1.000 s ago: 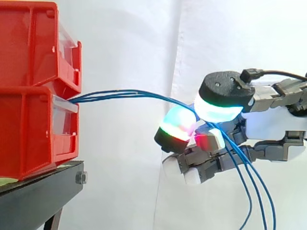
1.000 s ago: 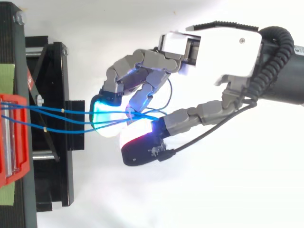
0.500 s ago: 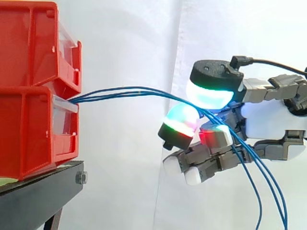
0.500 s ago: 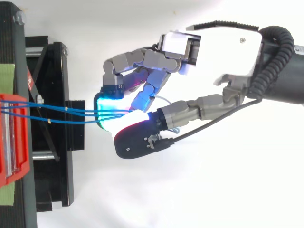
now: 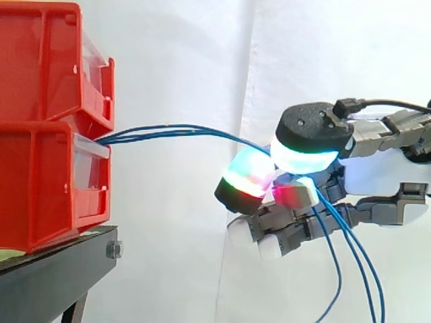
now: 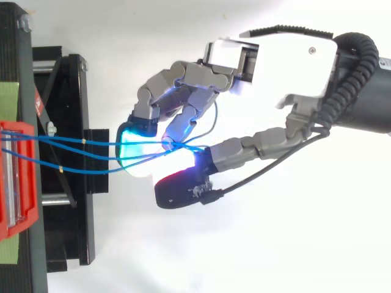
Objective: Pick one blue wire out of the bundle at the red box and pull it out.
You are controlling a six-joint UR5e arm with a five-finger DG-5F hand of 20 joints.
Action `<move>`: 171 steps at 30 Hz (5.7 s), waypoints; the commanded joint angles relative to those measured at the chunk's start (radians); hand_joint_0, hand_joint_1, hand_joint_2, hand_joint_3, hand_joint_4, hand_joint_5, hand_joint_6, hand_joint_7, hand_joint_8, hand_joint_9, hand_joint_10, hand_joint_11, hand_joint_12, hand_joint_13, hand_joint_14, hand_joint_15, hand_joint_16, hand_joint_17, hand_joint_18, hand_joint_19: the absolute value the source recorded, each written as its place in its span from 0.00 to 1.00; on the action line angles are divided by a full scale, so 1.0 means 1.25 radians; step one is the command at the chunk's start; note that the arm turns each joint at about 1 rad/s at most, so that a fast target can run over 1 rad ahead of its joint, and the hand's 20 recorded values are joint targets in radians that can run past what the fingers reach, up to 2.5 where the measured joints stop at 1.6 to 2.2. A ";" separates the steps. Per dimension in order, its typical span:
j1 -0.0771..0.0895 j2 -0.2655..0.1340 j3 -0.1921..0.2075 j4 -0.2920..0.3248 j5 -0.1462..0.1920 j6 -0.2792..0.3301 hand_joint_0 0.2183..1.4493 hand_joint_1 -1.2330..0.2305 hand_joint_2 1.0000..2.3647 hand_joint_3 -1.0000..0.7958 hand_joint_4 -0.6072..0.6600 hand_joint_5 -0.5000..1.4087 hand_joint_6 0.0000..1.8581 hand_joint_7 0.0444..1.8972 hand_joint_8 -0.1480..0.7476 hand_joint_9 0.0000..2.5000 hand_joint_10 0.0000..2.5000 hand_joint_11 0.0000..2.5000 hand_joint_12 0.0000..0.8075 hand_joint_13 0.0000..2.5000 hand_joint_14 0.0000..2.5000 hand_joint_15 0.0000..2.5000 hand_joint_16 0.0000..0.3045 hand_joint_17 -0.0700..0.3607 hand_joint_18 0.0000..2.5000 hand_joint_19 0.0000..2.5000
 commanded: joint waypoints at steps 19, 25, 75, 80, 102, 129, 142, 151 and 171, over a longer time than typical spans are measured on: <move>0.000 0.001 0.000 -0.001 0.000 0.000 0.30 0.33 0.01 0.50 0.65 0.23 0.35 0.56 0.48 0.53 0.01 0.49 0.50 0.27 0.01 0.19 0.20 0.48 0.21 0.24; 0.000 0.000 -0.001 -0.002 0.000 0.000 0.30 0.26 0.01 0.50 0.71 0.21 0.41 0.50 0.50 0.52 0.01 0.50 0.51 0.26 0.01 0.18 0.21 0.49 0.21 0.24; -0.012 0.050 -0.001 -0.023 0.060 -0.118 0.35 0.26 0.01 0.59 0.62 0.17 0.47 0.39 0.51 0.48 0.01 0.48 0.52 0.26 0.01 0.18 0.22 0.51 0.23 0.22; -0.012 0.050 0.000 -0.023 0.059 -0.113 0.33 0.24 0.01 0.49 0.67 0.18 0.46 0.40 0.49 0.46 0.01 0.48 0.49 0.25 0.01 0.18 0.20 0.48 0.20 0.24; -0.014 0.050 -0.001 -0.023 0.057 -0.103 0.27 0.37 0.01 0.40 0.61 0.21 0.41 0.51 0.47 0.51 0.01 0.42 0.49 0.26 0.01 0.19 0.19 0.47 0.20 0.26; -0.011 0.050 -0.001 -0.023 0.057 -0.103 0.32 0.24 0.01 0.49 0.54 0.18 0.49 0.44 0.49 0.47 0.01 0.47 0.48 0.25 0.01 0.19 0.19 0.47 0.21 0.24; -0.010 0.050 -0.001 -0.022 0.057 -0.103 0.31 0.22 0.02 0.49 0.63 0.17 0.49 0.41 0.49 0.43 0.01 0.47 0.48 0.23 0.01 0.18 0.19 0.47 0.19 0.24; -0.010 0.050 0.000 -0.022 0.057 -0.097 0.28 0.29 0.01 0.49 0.63 0.20 0.47 0.46 0.52 0.49 0.01 0.42 0.53 0.26 0.01 0.18 0.22 0.52 0.22 0.24; 0.005 0.050 -0.001 -0.065 0.061 0.080 0.27 0.29 0.01 0.46 0.62 0.20 0.47 0.47 0.53 0.50 0.01 0.44 0.53 0.26 0.01 0.18 0.22 0.51 0.22 0.24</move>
